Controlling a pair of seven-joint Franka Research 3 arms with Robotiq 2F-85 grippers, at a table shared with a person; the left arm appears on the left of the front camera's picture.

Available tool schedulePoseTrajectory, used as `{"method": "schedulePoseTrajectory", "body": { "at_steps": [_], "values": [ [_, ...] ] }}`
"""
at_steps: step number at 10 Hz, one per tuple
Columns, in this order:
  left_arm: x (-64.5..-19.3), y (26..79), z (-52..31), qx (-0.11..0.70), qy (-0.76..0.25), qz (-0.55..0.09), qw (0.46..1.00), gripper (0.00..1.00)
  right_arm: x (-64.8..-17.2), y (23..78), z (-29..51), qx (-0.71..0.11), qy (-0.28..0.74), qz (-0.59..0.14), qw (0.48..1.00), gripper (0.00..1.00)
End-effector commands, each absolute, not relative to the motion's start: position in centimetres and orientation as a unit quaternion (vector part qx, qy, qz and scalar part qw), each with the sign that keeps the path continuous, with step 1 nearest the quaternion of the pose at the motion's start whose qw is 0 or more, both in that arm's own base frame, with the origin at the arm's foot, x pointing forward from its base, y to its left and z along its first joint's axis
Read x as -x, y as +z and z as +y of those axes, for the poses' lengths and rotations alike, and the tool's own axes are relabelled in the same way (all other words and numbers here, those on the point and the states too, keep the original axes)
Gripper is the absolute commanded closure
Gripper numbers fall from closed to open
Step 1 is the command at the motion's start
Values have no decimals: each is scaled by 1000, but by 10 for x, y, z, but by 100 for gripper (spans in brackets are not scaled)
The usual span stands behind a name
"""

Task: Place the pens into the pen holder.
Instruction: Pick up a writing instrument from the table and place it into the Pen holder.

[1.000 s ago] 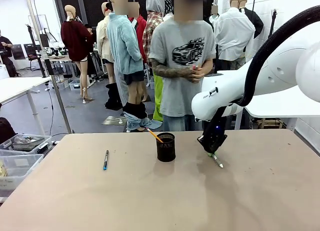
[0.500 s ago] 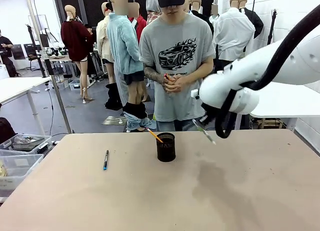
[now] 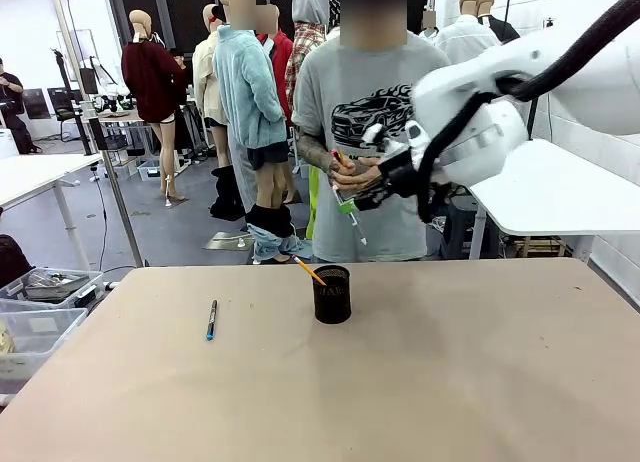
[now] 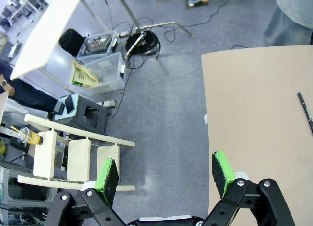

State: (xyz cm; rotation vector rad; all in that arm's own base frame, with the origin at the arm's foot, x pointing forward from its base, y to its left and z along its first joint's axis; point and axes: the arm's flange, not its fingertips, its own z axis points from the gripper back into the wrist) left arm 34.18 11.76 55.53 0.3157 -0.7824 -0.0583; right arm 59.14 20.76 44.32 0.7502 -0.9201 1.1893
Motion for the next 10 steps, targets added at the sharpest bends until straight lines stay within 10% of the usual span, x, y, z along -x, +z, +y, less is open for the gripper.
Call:
{"method": "schedulePoseTrajectory", "body": {
  "at_steps": [1, 7, 10],
  "values": [
    [-342, 556, 117, -157, -27, -380, 911, 0, -566, 407, 162, -405, 567, -385, 605, 100],
    [-342, 556, 117, -157, -27, -380, 911, 0, -574, 390, 151, -495, 594, -369, 515, 100],
    [-342, 556, 117, -157, -27, -380, 911, 0, -568, 388, 127, -480, 573, -374, 549, 100]
  ]
}}
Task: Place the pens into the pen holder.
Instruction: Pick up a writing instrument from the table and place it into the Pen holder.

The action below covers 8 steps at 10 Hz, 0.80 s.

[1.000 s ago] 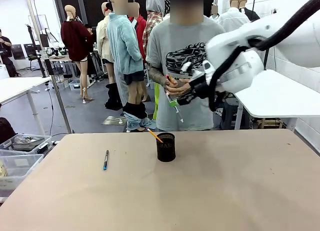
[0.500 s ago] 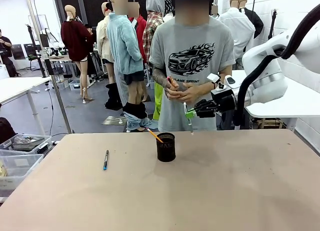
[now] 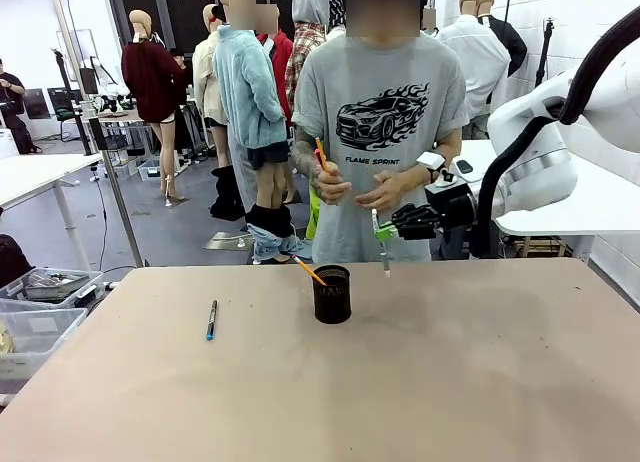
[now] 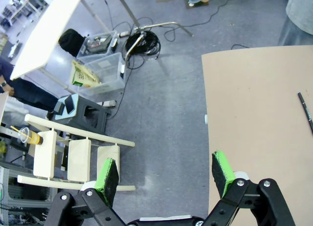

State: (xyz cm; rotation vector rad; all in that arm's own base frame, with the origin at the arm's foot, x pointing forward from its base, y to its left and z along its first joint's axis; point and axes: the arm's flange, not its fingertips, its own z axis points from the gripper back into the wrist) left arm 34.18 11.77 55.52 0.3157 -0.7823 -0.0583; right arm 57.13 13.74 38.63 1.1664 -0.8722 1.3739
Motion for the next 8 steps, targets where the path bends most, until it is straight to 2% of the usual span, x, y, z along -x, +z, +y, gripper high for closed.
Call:
{"method": "schedulePoseTrajectory", "body": {
  "at_steps": [1, 4, 6, 8],
  "values": [
    [-342, 556, 117, -157, -27, -380, 911, 0, -555, 392, 101, -464, 557, -381, 574, 100],
    [-342, 556, 117, -157, -27, -380, 911, 0, -470, 413, -26, -447, 492, -428, 612, 100],
    [-342, 556, 117, -157, -27, -380, 911, 0, -412, 404, -98, -411, 426, -499, 634, 100],
    [-342, 556, 117, -157, -27, -380, 911, 0, -379, 391, -126, -394, 378, -533, 647, 100]
  ]
}}
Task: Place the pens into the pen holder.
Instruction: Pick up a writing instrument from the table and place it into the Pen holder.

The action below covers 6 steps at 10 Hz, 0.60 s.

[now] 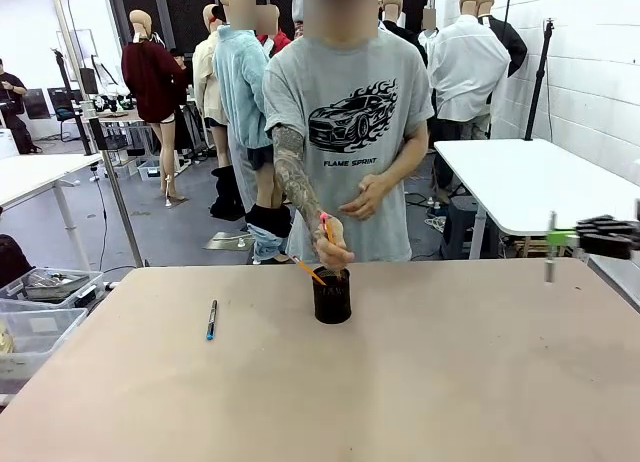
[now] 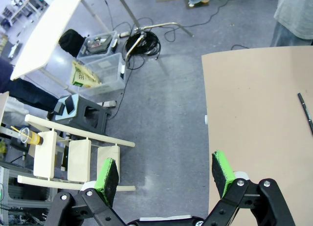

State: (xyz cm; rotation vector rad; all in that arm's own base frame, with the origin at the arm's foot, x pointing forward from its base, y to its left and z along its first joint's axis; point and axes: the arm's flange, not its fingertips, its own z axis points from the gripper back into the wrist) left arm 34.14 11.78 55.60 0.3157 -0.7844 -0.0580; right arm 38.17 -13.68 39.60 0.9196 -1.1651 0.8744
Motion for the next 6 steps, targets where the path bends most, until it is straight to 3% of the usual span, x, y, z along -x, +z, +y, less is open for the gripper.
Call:
{"method": "schedulePoseTrajectory", "body": {
  "at_steps": [1, 6],
  "values": [
    [-342, 556, 117, -157, -27, -380, 911, 0, -375, 386, -128, -396, 370, -534, 650, 100],
    [-342, 556, 117, -157, -27, -380, 911, 0, -416, 405, -58, -370, 376, -541, 655, 100]
  ]
}}
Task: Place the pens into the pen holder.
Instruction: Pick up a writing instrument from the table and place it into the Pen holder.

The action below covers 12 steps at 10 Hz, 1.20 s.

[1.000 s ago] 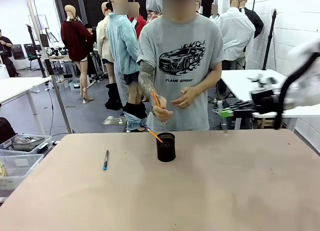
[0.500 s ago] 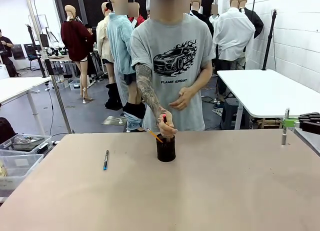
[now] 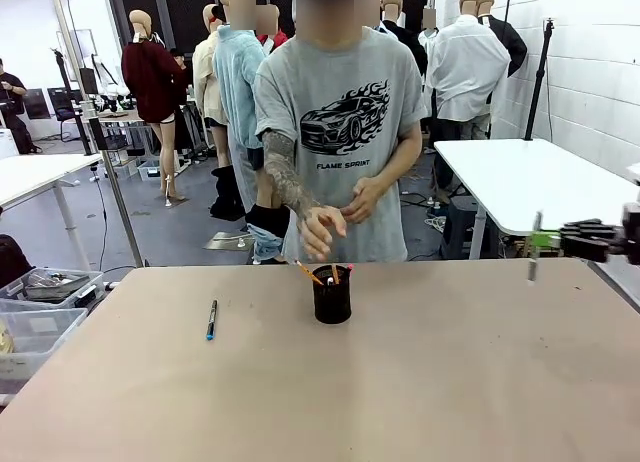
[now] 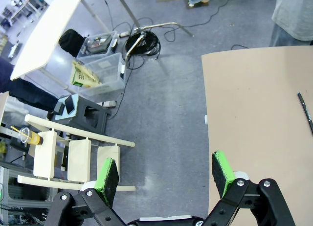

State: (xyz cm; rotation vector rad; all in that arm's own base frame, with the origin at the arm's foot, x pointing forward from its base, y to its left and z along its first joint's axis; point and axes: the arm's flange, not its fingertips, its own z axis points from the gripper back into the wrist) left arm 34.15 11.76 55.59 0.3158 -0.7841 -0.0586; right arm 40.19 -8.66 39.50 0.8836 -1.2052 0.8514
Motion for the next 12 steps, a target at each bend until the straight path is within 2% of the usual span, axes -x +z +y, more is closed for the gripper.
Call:
{"method": "schedulePoseTrajectory", "body": {
  "at_steps": [1, 5, 8, 12],
  "values": [
    [-342, 556, 117, -157, -27, -380, 911, 0, -433, 413, -32, -358, 386, -543, 654, 100],
    [-342, 556, 117, -157, -27, -380, 911, 0, -510, 437, 72, -373, 415, -538, 632, 100],
    [-342, 556, 117, -157, -27, -380, 911, 0, -567, 431, 143, -404, 441, -504, 623, 100],
    [-342, 556, 117, -157, -27, -380, 911, 0, -584, 404, 192, -449, 452, -462, 617, 100]
  ]
}}
